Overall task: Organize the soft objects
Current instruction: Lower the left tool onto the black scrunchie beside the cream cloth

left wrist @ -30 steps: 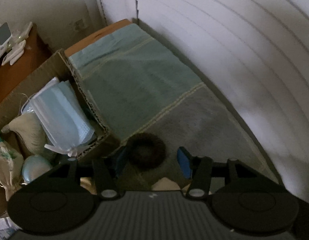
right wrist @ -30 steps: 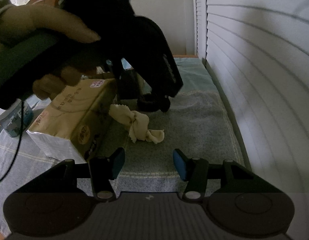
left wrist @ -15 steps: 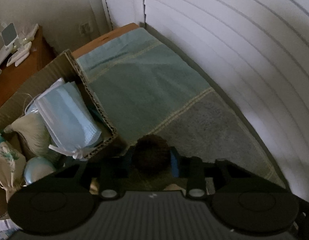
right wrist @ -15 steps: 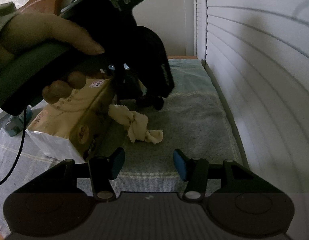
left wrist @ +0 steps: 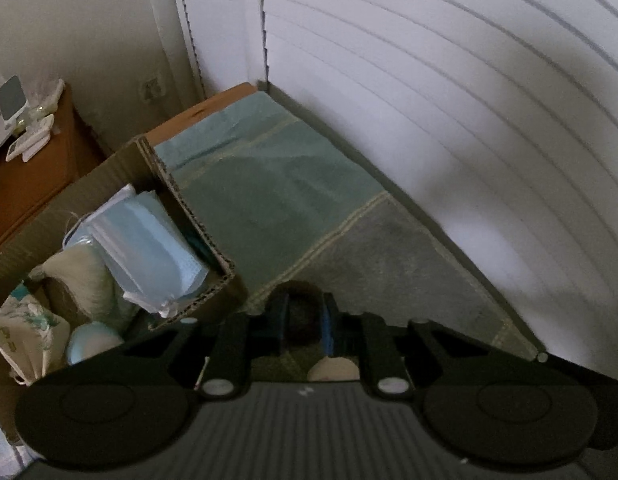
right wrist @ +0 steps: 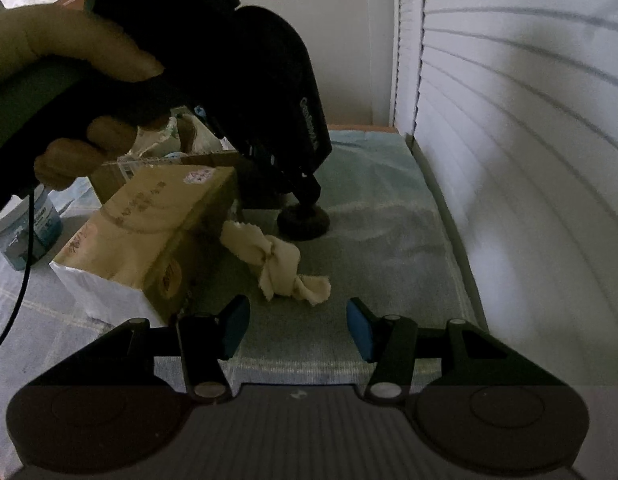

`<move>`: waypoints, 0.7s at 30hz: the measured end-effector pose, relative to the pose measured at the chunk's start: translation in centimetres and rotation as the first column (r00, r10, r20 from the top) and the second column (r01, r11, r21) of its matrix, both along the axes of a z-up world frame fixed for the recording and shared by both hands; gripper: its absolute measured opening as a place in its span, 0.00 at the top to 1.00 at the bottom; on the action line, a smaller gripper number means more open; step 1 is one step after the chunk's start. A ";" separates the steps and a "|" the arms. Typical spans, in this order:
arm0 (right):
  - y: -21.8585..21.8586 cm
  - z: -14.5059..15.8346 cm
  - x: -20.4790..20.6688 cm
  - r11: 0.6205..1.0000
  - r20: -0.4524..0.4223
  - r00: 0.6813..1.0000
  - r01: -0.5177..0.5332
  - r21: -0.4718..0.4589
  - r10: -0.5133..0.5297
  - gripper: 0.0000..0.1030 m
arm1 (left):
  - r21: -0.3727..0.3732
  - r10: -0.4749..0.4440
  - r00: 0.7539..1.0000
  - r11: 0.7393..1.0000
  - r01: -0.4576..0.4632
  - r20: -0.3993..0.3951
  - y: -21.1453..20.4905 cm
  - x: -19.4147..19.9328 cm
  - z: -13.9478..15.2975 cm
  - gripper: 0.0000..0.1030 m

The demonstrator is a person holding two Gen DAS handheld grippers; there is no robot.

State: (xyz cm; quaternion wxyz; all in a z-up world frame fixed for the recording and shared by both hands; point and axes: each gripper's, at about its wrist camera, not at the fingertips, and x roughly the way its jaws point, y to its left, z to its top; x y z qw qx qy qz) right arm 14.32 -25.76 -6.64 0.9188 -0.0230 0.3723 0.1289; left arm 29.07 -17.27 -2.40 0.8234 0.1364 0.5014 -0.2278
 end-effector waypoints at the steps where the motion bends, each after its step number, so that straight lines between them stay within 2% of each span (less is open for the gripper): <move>1: 0.1 0.0 0.2 1.000 0.002 1.000 -0.004 -0.002 0.004 0.43 | 0.006 0.007 1.000 1.000 -0.007 -0.012 0.0 0.1 -0.2 0.81; 3: 0.2 0.1 0.3 1.000 0.008 1.000 -0.005 0.003 0.005 0.43 | 0.018 0.031 0.999 0.999 -0.030 -0.029 -0.2 0.5 -0.9 0.80; 6: 0.2 0.2 0.3 1.000 0.007 1.000 -0.007 0.014 0.007 0.43 | 0.027 0.055 0.997 0.998 -0.053 -0.058 -0.4 1.0 -1.9 0.69; 10: 0.2 0.1 0.5 1.000 0.003 1.000 -0.005 0.014 0.005 0.43 | 0.027 0.095 0.994 0.995 -0.094 -0.050 -0.7 1.4 -2.4 0.35; 11: 0.2 0.0 0.6 1.000 0.002 1.000 -0.005 0.015 0.005 0.43 | 0.027 0.095 0.995 0.995 -0.094 -0.043 -0.9 1.4 -2.4 0.33; 15: 0.1 -0.1 0.8 1.000 -0.001 1.000 -0.003 0.017 0.003 0.43 | 0.030 0.101 0.994 0.995 -0.100 -0.051 -1.4 1.8 -2.9 0.34; 18: 0.0 -0.1 0.9 1.000 -0.001 1.000 0.003 0.015 -0.003 0.43 | 0.018 0.104 0.992 0.994 -0.103 -0.064 -1.5 2.1 -3.5 0.39; 21: 0.0 0.0 1.1 1.000 0.001 1.000 0.008 0.012 -0.008 0.43 | -0.004 0.111 0.991 0.994 -0.111 -0.070 -1.4 2.2 -3.6 0.57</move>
